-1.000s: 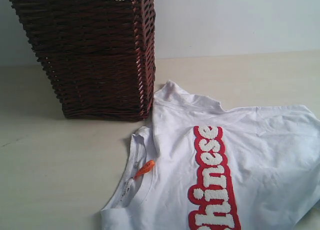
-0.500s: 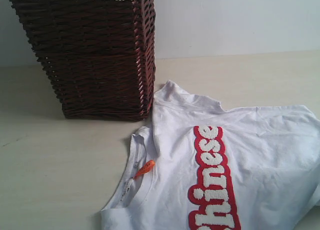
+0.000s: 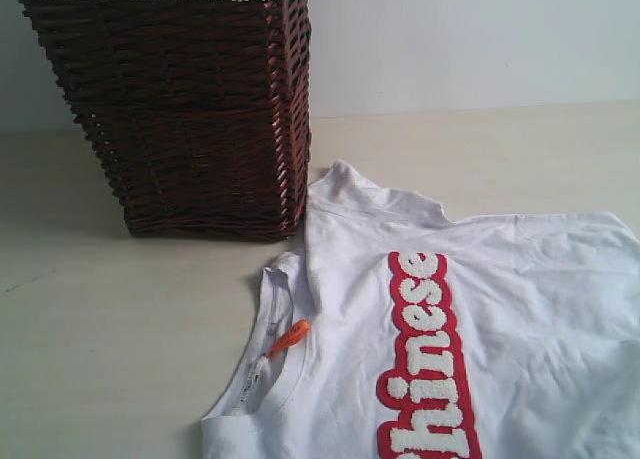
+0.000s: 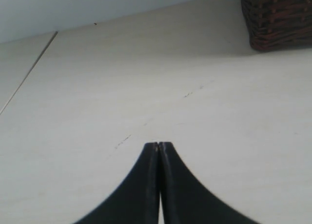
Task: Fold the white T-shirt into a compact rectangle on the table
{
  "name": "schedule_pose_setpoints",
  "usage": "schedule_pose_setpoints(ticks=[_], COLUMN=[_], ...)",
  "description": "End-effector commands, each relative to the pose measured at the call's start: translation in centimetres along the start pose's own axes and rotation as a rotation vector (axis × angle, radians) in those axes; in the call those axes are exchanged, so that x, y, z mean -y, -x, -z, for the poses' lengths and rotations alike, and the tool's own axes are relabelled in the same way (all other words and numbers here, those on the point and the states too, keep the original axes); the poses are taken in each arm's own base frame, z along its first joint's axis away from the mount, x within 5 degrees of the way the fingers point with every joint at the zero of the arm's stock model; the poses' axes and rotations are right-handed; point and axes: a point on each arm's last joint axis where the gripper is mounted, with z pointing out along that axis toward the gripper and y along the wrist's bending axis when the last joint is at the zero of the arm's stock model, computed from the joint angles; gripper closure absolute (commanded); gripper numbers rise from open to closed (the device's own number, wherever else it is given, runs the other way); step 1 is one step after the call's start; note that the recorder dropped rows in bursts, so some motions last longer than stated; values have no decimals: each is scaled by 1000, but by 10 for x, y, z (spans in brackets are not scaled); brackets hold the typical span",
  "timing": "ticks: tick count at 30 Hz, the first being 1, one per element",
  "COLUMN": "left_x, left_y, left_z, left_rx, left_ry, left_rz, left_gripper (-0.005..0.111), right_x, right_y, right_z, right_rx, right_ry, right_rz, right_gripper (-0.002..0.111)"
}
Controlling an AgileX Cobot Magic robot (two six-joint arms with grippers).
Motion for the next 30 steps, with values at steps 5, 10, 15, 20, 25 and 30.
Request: schedule_pose_setpoints(ticks=[5, 10, 15, 20, 25, 30], left_x=[0, 0, 0, 0, 0, 0], left_y=[1, 1, 1, 1, 1, 1], left_z=[0, 0, 0, 0, 0, 0], left_rx=[4, 4, 4, 4, 4, 4], left_ry=[-1, -1, -1, -1, -1, -1], left_rz=[15, 15, 15, 15, 15, 15], left_gripper=[107, 107, 107, 107, 107, 107], right_x=[0, -1, -3, -3, -6, 20], right_y=[-31, -26, -13, -9, -7, -3], right_z=[6, 4, 1, 1, 5, 21], right_rx=[-339, -278, -128, -85, -53, 62], right_ry=[-32, -20, -7, 0, -48, -470], right_rz=[56, 69, 25, 88, 1, -172], right_gripper=[108, 108, 105, 78, 57, 56])
